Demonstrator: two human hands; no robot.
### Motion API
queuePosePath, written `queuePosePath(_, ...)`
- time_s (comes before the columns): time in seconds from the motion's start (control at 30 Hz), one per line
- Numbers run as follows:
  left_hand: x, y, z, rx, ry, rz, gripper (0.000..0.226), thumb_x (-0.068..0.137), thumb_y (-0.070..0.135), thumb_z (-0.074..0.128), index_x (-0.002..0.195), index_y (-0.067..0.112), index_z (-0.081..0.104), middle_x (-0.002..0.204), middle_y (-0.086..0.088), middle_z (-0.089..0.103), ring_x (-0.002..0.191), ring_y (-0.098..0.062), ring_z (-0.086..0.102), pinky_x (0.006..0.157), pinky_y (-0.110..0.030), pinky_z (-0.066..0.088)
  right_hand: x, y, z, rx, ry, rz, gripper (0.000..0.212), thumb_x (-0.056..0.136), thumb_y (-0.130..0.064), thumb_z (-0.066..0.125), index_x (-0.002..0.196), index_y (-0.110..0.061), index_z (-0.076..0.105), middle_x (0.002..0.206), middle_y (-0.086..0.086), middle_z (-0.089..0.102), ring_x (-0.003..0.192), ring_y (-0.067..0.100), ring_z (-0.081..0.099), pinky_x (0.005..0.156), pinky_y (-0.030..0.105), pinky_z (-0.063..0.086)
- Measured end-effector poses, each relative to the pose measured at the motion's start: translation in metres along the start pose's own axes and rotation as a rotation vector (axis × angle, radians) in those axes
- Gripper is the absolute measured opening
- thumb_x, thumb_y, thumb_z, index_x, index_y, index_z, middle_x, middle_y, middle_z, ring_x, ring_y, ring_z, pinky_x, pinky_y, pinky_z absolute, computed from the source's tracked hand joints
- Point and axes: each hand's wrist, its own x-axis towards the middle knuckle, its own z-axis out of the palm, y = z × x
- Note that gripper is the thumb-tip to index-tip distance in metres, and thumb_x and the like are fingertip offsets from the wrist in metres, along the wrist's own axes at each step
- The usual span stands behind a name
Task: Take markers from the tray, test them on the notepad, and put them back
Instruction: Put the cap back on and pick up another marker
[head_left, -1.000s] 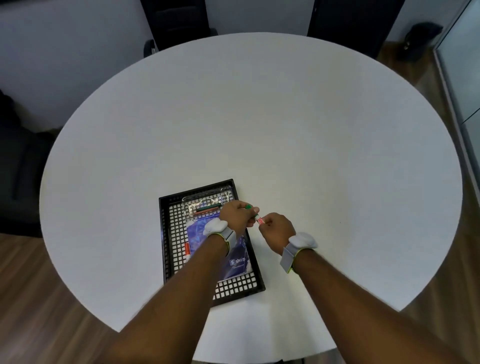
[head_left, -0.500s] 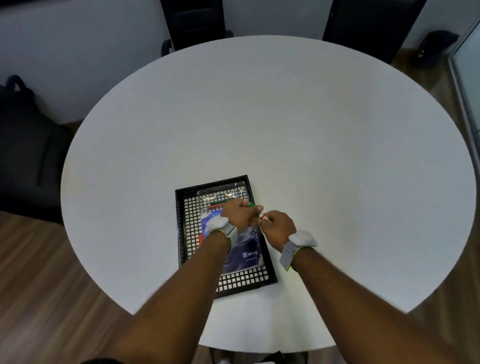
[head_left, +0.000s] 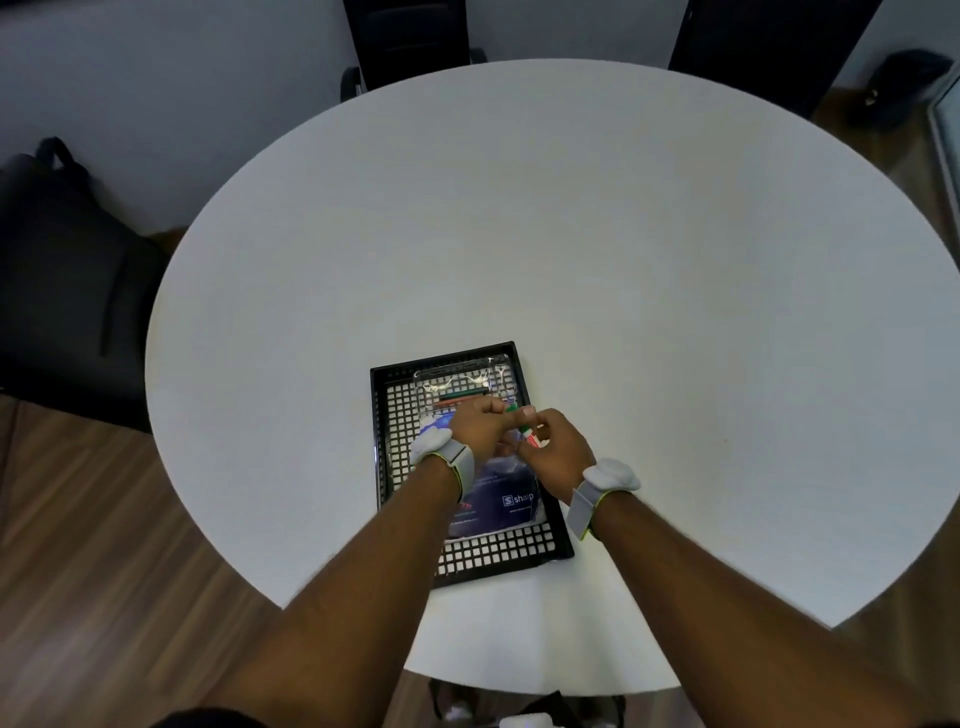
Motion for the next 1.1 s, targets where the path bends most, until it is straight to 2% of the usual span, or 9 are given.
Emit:
queuePosePath(0.13,-0.001,-0.004,-0.007,-0.108,-0.033,-0.061,0.03,0.072,0.031,0.085,0.086,0.012,0.066,0.089,-0.016,0.069,0.077,-0.027,0.066,0.068,-0.033,0.056,0.003,-0.01,0.009,0.07,-0.034,0.0,0.024,0.094,-0.032,0.053,0.114,-0.02,0.058,0.105,0.002,0.066,0.094,0.021,0.064,0.082,0.036,0.052)
queuePosePath(0.27,0.002,-0.008,-0.014,-0.184,0.0,-0.109,0.025,0.077,0.026,0.081,0.092,0.008,0.073,0.096,-0.012,0.072,0.09,-0.026,0.066,0.083,-0.04,0.056,0.006,-0.013,0.018,0.006,-0.071,0.022,0.025,0.098,-0.028,0.044,0.108,-0.012,0.06,0.098,0.006,0.064,0.09,0.026,0.062,0.08,0.038,0.049)
queuePosePath(0.53,-0.006,-0.022,-0.03,-0.298,-0.013,-0.167,0.021,0.094,0.013,0.06,0.093,-0.007,0.068,0.074,-0.013,0.07,0.062,-0.02,0.065,0.068,-0.033,0.058,0.011,-0.016,0.037,0.023,-0.196,0.146,0.031,0.091,-0.023,0.043,0.061,-0.021,0.053,0.066,0.002,0.054,0.064,0.023,0.05,0.065,0.035,0.037)
queuePosePath(0.67,0.002,-0.029,-0.045,-0.456,0.091,-0.179,0.027,0.101,0.012,0.047,0.083,0.0,0.062,0.078,-0.012,0.067,0.074,-0.022,0.066,0.068,-0.031,0.057,0.005,-0.008,0.036,0.082,-0.229,0.184,0.025,0.084,-0.023,0.043,0.063,-0.025,0.055,0.063,-0.005,0.051,0.058,0.011,0.045,0.062,0.028,0.037)
queuePosePath(0.77,0.006,-0.037,-0.05,-0.062,0.174,-0.056,0.019,0.097,0.003,0.048,0.08,0.004,0.056,0.077,-0.017,0.061,0.065,-0.028,0.059,0.055,-0.031,0.05,0.001,0.0,0.037,0.291,-0.148,0.264,0.022,0.09,-0.014,0.046,0.076,-0.011,0.061,0.059,0.006,0.052,0.042,0.015,0.043,0.044,0.024,0.031)
queuePosePath(0.83,0.009,-0.048,-0.055,0.511,0.189,0.077,0.009,0.092,0.008,0.052,0.092,0.007,0.06,0.086,-0.019,0.066,0.074,-0.034,0.063,0.061,-0.033,0.049,-0.001,0.001,0.039,0.385,-0.147,0.232,0.015,0.094,-0.006,0.043,0.093,-0.012,0.056,0.066,0.011,0.056,0.038,0.013,0.049,0.043,0.024,0.036)
queuePosePath(0.9,0.006,-0.06,-0.054,0.992,0.031,0.122,0.015,0.09,0.013,0.054,0.1,0.007,0.063,0.102,-0.02,0.066,0.089,-0.037,0.065,0.073,-0.036,0.05,0.0,0.003,0.039,0.42,-0.14,0.207,0.031,0.091,0.0,0.043,0.111,-0.023,0.049,0.074,0.014,0.064,0.046,0.02,0.057,0.05,0.031,0.049)
queuePosePath(0.97,0.001,-0.075,-0.048,1.163,-0.103,0.104,0.022,0.09,0.018,0.054,0.106,0.004,0.061,0.111,-0.023,0.061,0.098,-0.041,0.061,0.081,-0.039,0.049,0.0,0.005,0.038,0.471,-0.112,0.212,0.042,0.088,0.002,0.046,0.117,-0.029,0.046,0.082,0.016,0.069,0.052,0.03,0.062,0.057,0.038,0.056)
queuePosePath(1.1,-0.003,-0.105,-0.044,1.333,-0.226,0.136,0.064,0.066,0.054,0.073,0.115,0.016,0.056,0.114,-0.013,0.061,0.105,-0.036,0.06,0.087,-0.038,0.052,-0.004,0.006,0.029,0.769,-0.127,0.236,0.017,0.098,-0.004,0.044,0.105,-0.01,0.058,0.091,0.021,0.066,0.064,0.032,0.067,0.054,0.034,0.059)
